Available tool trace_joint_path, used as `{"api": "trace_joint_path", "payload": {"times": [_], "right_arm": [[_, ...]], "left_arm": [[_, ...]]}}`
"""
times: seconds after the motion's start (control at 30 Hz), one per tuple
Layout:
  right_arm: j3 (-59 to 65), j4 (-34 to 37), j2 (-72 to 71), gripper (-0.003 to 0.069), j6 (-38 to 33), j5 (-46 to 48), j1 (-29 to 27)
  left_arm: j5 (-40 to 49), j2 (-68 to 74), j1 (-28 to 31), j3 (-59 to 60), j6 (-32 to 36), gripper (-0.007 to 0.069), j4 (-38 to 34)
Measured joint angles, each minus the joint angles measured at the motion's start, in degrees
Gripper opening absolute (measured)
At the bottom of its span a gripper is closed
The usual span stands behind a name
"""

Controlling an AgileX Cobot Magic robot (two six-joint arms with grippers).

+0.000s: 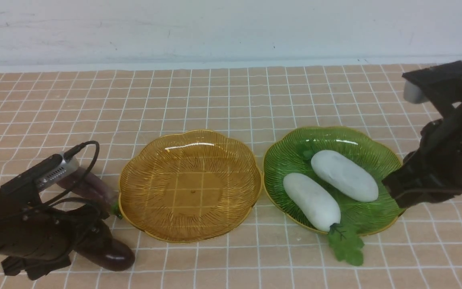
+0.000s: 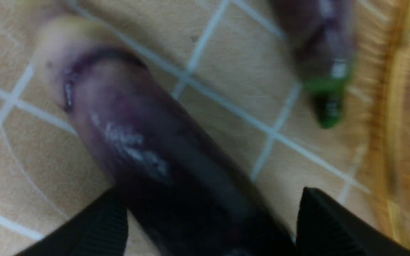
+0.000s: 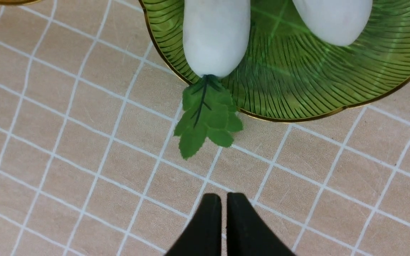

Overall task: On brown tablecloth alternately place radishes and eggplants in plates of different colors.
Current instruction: 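Pick up the eggplant and place it in the yellow plate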

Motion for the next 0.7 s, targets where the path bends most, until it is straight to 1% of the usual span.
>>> {"api": "trace_joint_path", "payload": {"times": [0.07,0.13,0.17,0.23,0.3,0.4,0.47,0.57,0.7], "right_arm": [[0.00,-0.04,0.00,0.0012,-0.10,0.00,0.00],[0.00,0.01,0.00,0.0012,-0.10,0.00,0.00],[0.00,0.01,0.00,0.0012,-0.10,0.00,0.00],[0.00,0.01,0.00,0.0012,-0.10,0.00,0.00],[0.00,0.01,0.00,0.0012,-0.10,0.00,0.00],[0.00,0.96,0.00,0.0012,-0.10,0.00,0.00],[0.00,1.24,0.00,0.0012,-0.10,0.00,0.00],[0.00,1.54,0.00,0.0012,-0.10,0.00,0.00],[0.30,1.71,0.00,0.0012,-0.10,0.00,0.00]], "left_arm": [[-0.05,1.66,0.00,-0.08,0.00,0.0561,-0.43],[-0.25,2.25,0.00,-0.39,0.61,0.0521,-0.36],[0.00,2.24,0.00,-0.39,1.13,0.0488,-0.30],[2.62,2.04,0.05,-1.09,3.25,0.0351,-0.24],[10.01,0.81,0.05,-3.11,6.35,0.0281,0.42],[23.34,-1.94,0.05,-11.00,12.59,0.0274,-0.01],[27.16,-1.90,-0.45,-15.99,15.80,0.0274,-1.08],[28.08,0.35,-2.77,-23.02,18.38,0.0274,-2.41],[26.38,8.33,-9.14,-31.74,18.94,0.0286,-3.91]]}}
